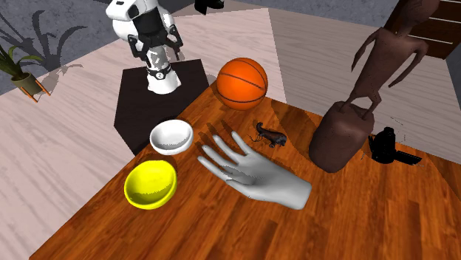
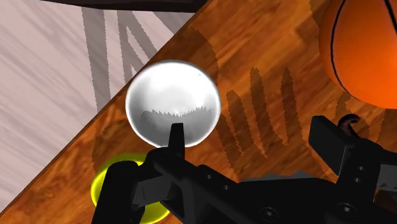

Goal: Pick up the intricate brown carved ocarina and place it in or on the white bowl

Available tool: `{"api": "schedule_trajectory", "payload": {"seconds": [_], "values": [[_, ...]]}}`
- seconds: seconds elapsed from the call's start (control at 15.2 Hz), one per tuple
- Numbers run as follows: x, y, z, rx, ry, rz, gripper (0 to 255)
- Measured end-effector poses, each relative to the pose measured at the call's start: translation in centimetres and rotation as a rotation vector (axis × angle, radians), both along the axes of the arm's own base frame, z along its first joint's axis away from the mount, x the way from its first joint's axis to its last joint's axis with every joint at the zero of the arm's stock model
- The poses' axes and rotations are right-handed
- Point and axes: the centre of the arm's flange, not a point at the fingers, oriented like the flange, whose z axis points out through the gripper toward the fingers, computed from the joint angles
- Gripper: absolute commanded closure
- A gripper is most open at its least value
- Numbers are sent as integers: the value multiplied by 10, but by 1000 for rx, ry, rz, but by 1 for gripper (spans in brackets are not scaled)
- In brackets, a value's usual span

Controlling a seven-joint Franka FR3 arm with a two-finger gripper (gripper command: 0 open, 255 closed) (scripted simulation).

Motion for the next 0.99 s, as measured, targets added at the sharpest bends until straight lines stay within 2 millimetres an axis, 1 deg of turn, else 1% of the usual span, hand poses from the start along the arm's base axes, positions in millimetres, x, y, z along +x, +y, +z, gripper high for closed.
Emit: {"api": "schedule_trajectory", "payload": {"seconds": [0.07, 0.4, 0.46, 0.53, 0.66, 0.86, 0.99], "values": [[4, 6, -7, 1, -6, 11, 0], [32, 52, -44, 7, -35, 69, 0], [35, 61, -54, 8, -40, 80, 0], [38, 68, -60, 9, -46, 92, 0], [47, 89, -74, 11, -57, 115, 0], [62, 112, -95, 14, -75, 149, 0], [73, 137, -112, 17, -86, 172, 0]]}}
